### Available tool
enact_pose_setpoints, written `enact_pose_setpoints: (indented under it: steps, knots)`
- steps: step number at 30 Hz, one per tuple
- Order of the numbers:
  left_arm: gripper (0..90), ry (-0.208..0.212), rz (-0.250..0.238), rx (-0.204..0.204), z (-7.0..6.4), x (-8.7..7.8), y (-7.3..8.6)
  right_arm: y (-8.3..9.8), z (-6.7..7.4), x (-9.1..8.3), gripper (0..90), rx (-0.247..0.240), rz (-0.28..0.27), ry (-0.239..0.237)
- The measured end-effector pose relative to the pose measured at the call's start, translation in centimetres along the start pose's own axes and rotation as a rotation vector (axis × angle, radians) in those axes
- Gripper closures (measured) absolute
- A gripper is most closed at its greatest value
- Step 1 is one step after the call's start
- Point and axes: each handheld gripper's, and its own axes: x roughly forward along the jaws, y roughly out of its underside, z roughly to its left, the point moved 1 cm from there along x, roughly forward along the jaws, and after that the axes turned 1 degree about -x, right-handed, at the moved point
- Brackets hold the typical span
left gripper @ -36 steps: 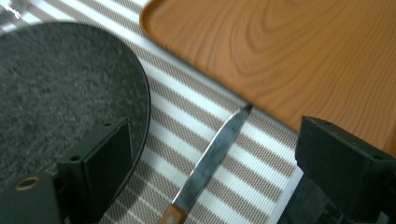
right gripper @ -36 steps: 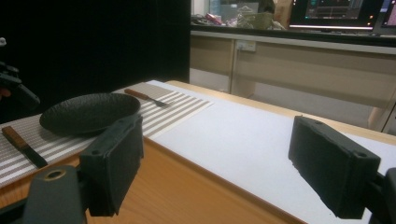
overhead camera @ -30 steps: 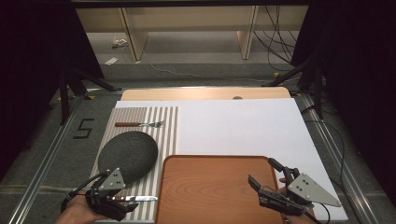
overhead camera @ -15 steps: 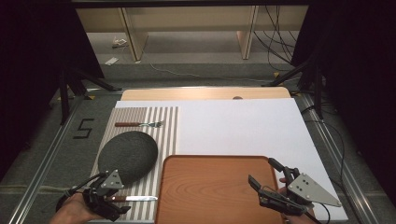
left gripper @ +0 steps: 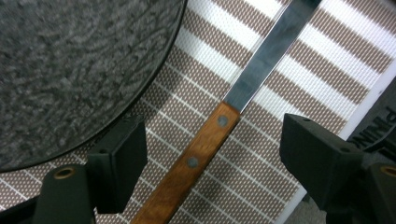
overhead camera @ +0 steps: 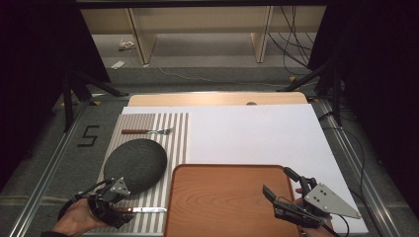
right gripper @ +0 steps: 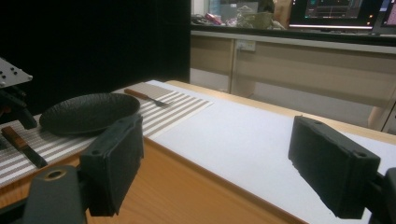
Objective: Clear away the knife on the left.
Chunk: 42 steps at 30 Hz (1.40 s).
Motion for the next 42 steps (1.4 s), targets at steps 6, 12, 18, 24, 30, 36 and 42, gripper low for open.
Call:
enact_pose_setpoints:
  steps: [6,12,18,24,30,36,42]
  knots:
    - [33.1,-0.001,0.022,0.008,0.1,0.3,0.0,0.0,0.0,0.0,19.1,-0.001,0.002,0.002]
    - [43.6,-0.005,0.054,0.007,0.1,0.6,-0.2,0.0,0.0,0.0,19.1,-0.001,0.0,0.001]
    - [57.8,0.014,0.08,0.028,0.0,0.6,-0.4,0.0,0.0,0.0,19.2,-0.002,0.0,0.001]
    - [66.0,0.013,0.121,0.062,-0.2,0.6,-0.8,0.0,0.0,0.0,19.2,-0.002,0.002,0.002]
    - [75.8,0.026,0.157,0.098,-0.6,0.7,-1.3,0.0,0.0,-0.1,19.2,-0.003,0.003,0.002]
    - [76.7,0.029,0.163,0.107,-0.5,0.6,-1.4,0.0,0.0,-0.1,19.2,-0.002,0.002,0.002]
    - [77.0,0.026,0.154,0.09,-0.5,0.6,-1.3,0.0,0.0,0.0,19.2,-0.002,0.002,0.001]
